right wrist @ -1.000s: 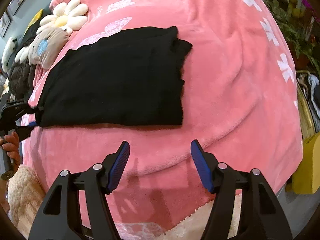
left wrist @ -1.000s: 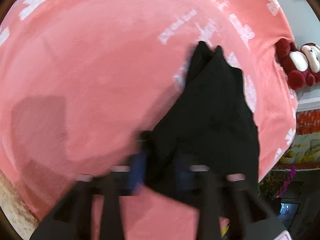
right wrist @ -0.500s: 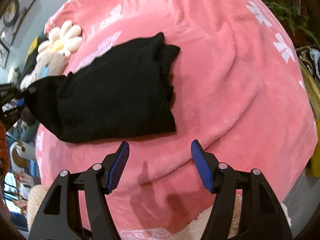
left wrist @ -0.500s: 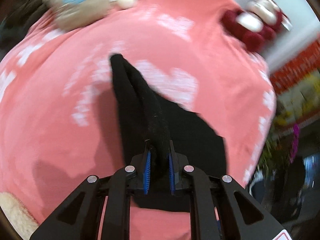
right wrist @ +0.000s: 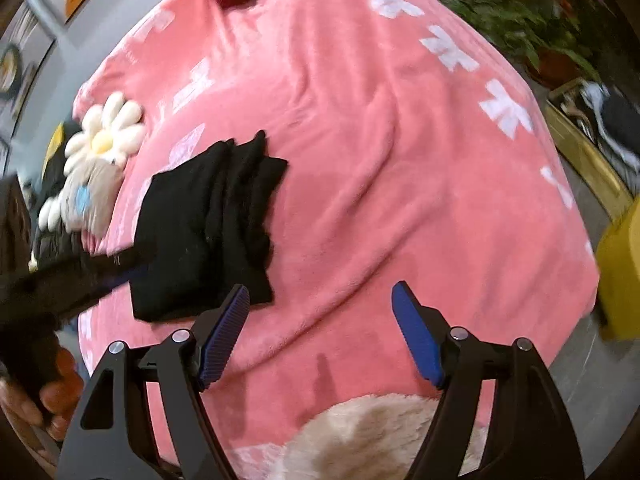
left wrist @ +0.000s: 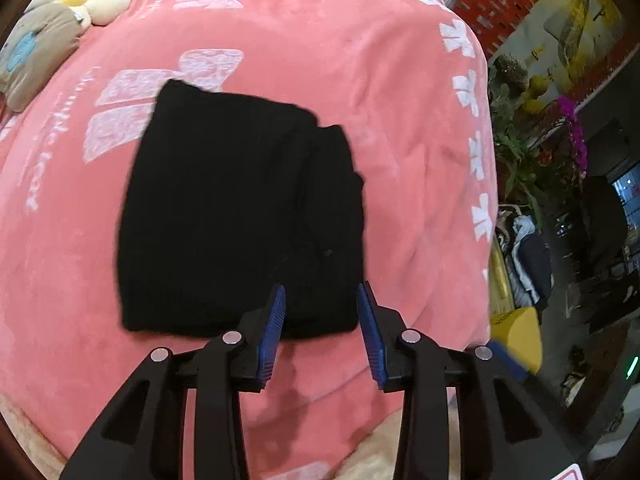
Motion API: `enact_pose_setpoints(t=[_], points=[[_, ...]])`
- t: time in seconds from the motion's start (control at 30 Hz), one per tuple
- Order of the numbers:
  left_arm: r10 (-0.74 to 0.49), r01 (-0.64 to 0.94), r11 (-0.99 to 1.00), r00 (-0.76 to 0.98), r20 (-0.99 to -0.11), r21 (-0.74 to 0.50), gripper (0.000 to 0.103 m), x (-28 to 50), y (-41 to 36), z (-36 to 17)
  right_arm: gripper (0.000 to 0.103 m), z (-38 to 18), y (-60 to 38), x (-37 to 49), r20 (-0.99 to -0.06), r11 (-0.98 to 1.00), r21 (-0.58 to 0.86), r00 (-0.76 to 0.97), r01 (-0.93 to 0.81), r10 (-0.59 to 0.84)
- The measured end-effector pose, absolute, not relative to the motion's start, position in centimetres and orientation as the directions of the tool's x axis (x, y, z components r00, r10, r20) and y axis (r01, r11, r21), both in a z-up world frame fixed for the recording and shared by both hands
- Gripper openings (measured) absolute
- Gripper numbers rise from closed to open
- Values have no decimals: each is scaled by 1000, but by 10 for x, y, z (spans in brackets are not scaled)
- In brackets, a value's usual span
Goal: Fold small clothes
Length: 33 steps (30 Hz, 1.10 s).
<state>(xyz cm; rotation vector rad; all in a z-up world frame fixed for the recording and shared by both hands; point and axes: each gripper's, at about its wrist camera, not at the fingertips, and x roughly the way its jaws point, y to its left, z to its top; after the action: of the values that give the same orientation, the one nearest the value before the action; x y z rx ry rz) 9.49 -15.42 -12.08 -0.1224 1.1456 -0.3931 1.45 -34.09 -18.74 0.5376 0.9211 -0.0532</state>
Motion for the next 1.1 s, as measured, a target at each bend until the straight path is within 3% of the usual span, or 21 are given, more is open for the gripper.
enact_pose_setpoints(t=[0.23, 0.4, 0.47, 0.5, 0.53, 0.57, 0.77, 0.83, 0.93, 1.1], points=[[-181, 274, 959, 399, -899, -72, 37, 74, -103, -123, 72, -176, -277, 95, -768, 909, 409, 567, 78, 297], [-152, 227, 972, 401, -904, -62, 42, 73, -75, -125, 72, -199, -231, 140, -832, 953, 300, 503, 49, 236], [-147, 210, 976, 395, -907, -66, 43, 74, -68, -129, 46, -215, -219, 149, -865, 965, 258, 456, 45, 210], [-145, 200, 977, 390, -910, -70, 43, 75, -64, -131, 38, -224, -214, 153, -879, 966, 253, 429, 46, 210], [-143, 195, 978, 385, -912, -71, 43, 76, -64, -133, 17, -228, -212, 154, -880, 968, 249, 427, 42, 207], [-143, 194, 978, 380, -914, -72, 43, 76, -63, -134, 13, -227, -208, 154, -877, 967, 253, 430, 31, 216], [-125, 204, 978, 377, -918, -49, 43, 77, -66, -139, 10, -166, -236, 124, -779, 956, 292, 587, 30, 219], [-126, 204, 978, 372, -920, -51, 43, 78, -67, -141, 11, -178, -246, 123, -803, 962, 266, 565, 55, 189], [-121, 205, 978, 365, -923, -47, 46, 79, -70, -145, 18, -238, -246, 130, -903, 984, 169, 409, 52, 133], [-116, 207, 978, 358, -926, -42, 50, 79, -71, -148, 30, -205, -268, 115, -816, 938, 332, 529, 97, 234]])
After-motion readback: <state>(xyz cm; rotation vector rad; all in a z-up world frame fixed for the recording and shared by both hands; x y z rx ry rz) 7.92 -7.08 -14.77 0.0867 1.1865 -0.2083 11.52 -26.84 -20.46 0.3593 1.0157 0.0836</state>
